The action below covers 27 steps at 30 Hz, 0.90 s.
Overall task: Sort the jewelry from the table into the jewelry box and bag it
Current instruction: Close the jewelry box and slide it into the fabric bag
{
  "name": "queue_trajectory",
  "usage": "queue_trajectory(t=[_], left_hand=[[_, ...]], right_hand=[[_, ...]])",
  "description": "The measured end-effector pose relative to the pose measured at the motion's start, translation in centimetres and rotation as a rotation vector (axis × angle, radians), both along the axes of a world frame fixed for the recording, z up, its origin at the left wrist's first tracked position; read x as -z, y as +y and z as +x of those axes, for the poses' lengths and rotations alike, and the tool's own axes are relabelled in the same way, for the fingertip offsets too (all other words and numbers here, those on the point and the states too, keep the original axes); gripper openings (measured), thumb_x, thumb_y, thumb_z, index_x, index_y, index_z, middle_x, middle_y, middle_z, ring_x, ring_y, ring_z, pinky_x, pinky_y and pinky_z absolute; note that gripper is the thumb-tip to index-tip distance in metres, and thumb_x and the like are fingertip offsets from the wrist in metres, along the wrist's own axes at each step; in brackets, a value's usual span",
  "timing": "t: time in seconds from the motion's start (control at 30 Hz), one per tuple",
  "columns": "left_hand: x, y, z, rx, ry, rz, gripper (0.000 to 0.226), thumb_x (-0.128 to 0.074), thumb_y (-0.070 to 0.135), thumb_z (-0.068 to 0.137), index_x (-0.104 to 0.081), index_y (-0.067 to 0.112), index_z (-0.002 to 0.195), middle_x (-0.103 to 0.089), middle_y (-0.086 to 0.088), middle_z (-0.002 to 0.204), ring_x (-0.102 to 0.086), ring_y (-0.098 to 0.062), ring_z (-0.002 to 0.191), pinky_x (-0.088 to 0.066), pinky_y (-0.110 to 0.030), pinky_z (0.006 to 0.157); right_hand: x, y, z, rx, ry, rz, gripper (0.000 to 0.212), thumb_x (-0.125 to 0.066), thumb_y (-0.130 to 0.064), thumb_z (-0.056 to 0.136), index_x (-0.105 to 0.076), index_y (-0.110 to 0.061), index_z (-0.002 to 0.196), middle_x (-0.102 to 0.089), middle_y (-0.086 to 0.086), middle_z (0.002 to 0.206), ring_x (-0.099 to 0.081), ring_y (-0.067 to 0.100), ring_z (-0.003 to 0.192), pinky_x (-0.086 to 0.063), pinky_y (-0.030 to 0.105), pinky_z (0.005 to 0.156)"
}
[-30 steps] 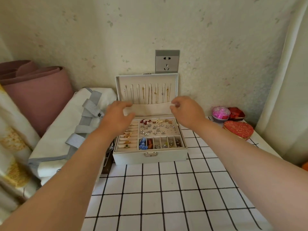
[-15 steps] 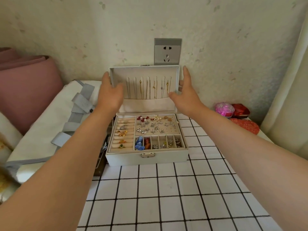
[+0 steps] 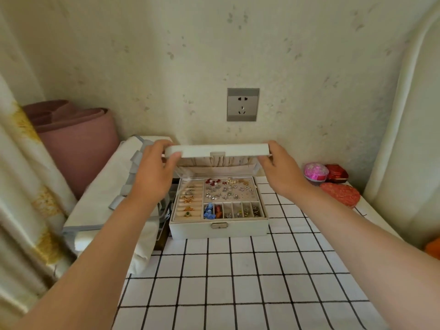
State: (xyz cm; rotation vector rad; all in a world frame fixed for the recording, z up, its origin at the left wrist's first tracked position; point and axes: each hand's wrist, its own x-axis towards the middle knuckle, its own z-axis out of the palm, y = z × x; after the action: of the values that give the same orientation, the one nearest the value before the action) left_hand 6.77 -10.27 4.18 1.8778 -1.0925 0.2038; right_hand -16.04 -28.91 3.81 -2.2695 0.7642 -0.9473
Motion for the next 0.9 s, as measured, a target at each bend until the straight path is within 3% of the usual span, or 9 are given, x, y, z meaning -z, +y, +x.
queue_trajectory(t=[0.2, 0.27, 0.4, 0.5, 0.63, 0.73, 0.9], left_hand=[[1.5, 4.9, -2.2, 0.077, -0.054, 0.155, 0.027, -0.071, 0.030, 0.087, -0.060, 0.019, 0.110, -0.057, 0.004, 0.109, -0.058, -0.011, 0.092, -0.045, -0.018, 0.074], [2.6, 5.8, -2.7, 0.102, -0.075, 0.185, 0.025, -0.075, 0.028, 0.084, -0.061, 0.019, 0.102, -0.056, 0.005, 0.103, -0.057, -0.013, 0.089, -0.047, -0.022, 0.074], [3.6, 6.5, -3.9, 0.095, -0.083, 0.201, 0.022, -0.079, 0.024, 0.081, -0.064, 0.016, 0.096, -0.054, 0.005, 0.096, -0.054, -0.015, 0.084, -0.048, -0.029, 0.074], [4.4, 6.7, -4.4, 0.073, -0.095, 0.240, 0.022, -0.080, 0.021, 0.080, -0.065, 0.016, 0.095, -0.053, 0.005, 0.094, -0.054, -0.018, 0.083, -0.047, -0.031, 0.073], [5.4, 6.7, -5.2, 0.035, -0.076, 0.277, 0.027, -0.077, 0.020, 0.083, -0.064, 0.015, 0.106, -0.052, 0.005, 0.102, -0.053, -0.017, 0.088, -0.042, -0.026, 0.074], [5.8, 6.5, -5.8, 0.005, -0.017, 0.288, 0.041, -0.073, 0.019, 0.086, -0.058, 0.016, 0.124, -0.050, 0.001, 0.120, -0.052, -0.018, 0.104, -0.046, -0.034, 0.092], [6.3, 5.9, -7.0, 0.015, 0.120, 0.336, 0.061, -0.070, 0.022, 0.089, -0.042, 0.020, 0.143, -0.036, -0.002, 0.142, -0.040, -0.023, 0.129, -0.036, -0.036, 0.109]], right_hand=[[2.1, 3.2, -3.5, -0.045, 0.208, -0.022, 0.047, -0.064, -0.006, 0.093, -0.052, -0.020, 0.135, -0.053, 0.002, 0.134, -0.053, 0.018, 0.121, -0.036, 0.020, 0.096], [2.7, 4.5, -4.2, -0.045, 0.264, 0.012, 0.056, -0.067, -0.002, 0.090, -0.050, -0.018, 0.140, -0.047, 0.004, 0.142, -0.047, 0.019, 0.129, -0.028, 0.016, 0.102], [4.2, 7.0, -4.6, -0.022, 0.308, 0.034, 0.059, -0.057, 0.005, 0.093, -0.043, -0.012, 0.148, -0.039, 0.007, 0.151, -0.040, 0.023, 0.138, -0.018, 0.009, 0.105], [5.8, 8.3, -4.4, -0.006, 0.367, 0.053, 0.062, -0.046, 0.003, 0.098, -0.030, -0.016, 0.155, -0.016, 0.011, 0.165, -0.021, 0.025, 0.150, -0.013, 0.019, 0.118], [6.9, 9.4, -4.1, 0.023, 0.413, 0.070, 0.063, -0.043, -0.007, 0.102, -0.019, -0.019, 0.158, 0.002, 0.011, 0.167, -0.014, 0.028, 0.153, -0.017, 0.032, 0.123], [6.8, 10.1, -4.1, 0.037, 0.370, 0.077, 0.062, -0.047, -0.016, 0.102, -0.018, -0.019, 0.158, 0.003, 0.009, 0.166, -0.013, 0.027, 0.152, -0.017, 0.031, 0.122], [7.1, 10.3, -4.0, 0.027, 0.276, 0.182, 0.069, -0.057, -0.027, 0.098, -0.019, -0.025, 0.156, 0.000, 0.005, 0.165, -0.031, 0.028, 0.144, -0.033, 0.032, 0.113]])
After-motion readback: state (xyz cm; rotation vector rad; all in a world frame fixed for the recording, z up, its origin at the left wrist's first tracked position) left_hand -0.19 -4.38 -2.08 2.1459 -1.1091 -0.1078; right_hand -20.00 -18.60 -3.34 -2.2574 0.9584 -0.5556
